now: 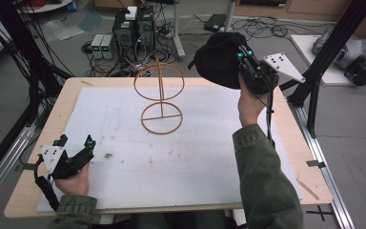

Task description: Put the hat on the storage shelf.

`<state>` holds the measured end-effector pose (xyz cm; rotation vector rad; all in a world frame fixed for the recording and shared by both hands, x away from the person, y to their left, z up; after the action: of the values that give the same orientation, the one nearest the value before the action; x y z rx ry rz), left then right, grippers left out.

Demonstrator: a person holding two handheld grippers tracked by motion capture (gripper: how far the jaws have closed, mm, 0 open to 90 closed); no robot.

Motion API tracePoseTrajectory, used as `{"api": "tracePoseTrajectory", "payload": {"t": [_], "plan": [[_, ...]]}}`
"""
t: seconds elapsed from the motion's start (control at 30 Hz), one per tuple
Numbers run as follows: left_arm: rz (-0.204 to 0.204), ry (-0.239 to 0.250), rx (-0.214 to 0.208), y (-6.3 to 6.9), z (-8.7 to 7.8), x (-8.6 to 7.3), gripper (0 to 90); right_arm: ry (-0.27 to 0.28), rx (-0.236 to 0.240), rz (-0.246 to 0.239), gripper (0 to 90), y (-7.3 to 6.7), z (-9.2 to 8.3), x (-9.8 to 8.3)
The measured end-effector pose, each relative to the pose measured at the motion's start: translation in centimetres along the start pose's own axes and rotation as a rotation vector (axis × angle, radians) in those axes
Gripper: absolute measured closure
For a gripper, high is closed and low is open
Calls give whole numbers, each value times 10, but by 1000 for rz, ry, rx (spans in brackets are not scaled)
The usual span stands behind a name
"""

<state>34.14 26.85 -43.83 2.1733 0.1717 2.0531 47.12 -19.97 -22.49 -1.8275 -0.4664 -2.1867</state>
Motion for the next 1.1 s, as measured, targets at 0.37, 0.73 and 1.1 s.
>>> {"api": "tracePoseTrajectory", "payload": {"t": [0.37,0.73,1.1], "plan": [[-4,-3,-8,1,1,-1,176,47,78,37,880,-48,21,13],[-9,-2,-12,1,2,-1,176,66,129,58,880,-86,41,9],[-7,-8,-20,3,3,-2,176,95,170,72,881,-113,55,7]]}}
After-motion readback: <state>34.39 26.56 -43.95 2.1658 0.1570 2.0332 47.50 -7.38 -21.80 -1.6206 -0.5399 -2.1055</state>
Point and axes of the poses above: each handheld gripper's, and its own axes: z roughly forward along the jaws, x roughly out of its top, y roughly to its right, the point moved 8 cm from there along z, roughly forward along the jaws, and after that the axes turned 7 degrees about -z, right-handed, at the moved point
